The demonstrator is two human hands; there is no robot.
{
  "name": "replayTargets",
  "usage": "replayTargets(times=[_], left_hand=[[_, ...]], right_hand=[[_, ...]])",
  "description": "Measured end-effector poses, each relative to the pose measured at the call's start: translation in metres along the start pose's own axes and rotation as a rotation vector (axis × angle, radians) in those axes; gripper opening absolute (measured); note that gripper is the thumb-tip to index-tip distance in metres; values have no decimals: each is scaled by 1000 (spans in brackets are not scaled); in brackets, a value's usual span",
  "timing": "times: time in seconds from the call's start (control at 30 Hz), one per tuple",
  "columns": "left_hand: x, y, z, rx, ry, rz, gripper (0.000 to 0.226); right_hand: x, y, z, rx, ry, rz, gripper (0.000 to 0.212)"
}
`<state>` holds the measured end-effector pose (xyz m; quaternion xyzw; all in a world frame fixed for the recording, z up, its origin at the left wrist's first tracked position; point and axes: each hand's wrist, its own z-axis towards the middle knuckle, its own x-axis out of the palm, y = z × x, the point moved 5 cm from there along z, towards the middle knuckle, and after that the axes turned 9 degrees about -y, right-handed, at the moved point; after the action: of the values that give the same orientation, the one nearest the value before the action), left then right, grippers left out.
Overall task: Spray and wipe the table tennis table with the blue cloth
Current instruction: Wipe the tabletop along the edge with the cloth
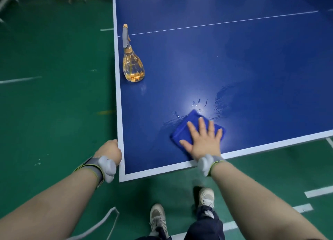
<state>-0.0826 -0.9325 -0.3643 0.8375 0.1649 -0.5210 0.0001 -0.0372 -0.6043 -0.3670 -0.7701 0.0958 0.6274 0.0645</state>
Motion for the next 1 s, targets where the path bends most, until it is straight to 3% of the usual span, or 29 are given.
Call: replayTargets(times=[0.13, 0.27, 0.4, 0.6, 0.8, 0.9, 1.0], left_hand=[[5, 10, -2, 16, 101, 33, 25], [9, 13, 0, 19, 158, 22, 31], [7, 10, 1, 1, 208, -26, 27], [4, 11, 1, 5, 185, -52, 51], [-2, 16, -2, 100, 177, -80, 37], [1, 18, 1, 109, 197, -96, 47], [1, 24, 6, 86, 199, -167, 67]], right_hand=[[-7, -77, 12, 360, -13, 63, 80], [-8, -64, 13, 454, 4, 80, 81], [-5, -9, 10, 309, -22, 60, 82], [9, 126, -25, -216, 17, -19, 86], [15, 193, -47, -648, 79, -57, 84], [12, 182, -30, -656, 51, -78, 91], [5, 148, -1, -414, 35, -62, 84]])
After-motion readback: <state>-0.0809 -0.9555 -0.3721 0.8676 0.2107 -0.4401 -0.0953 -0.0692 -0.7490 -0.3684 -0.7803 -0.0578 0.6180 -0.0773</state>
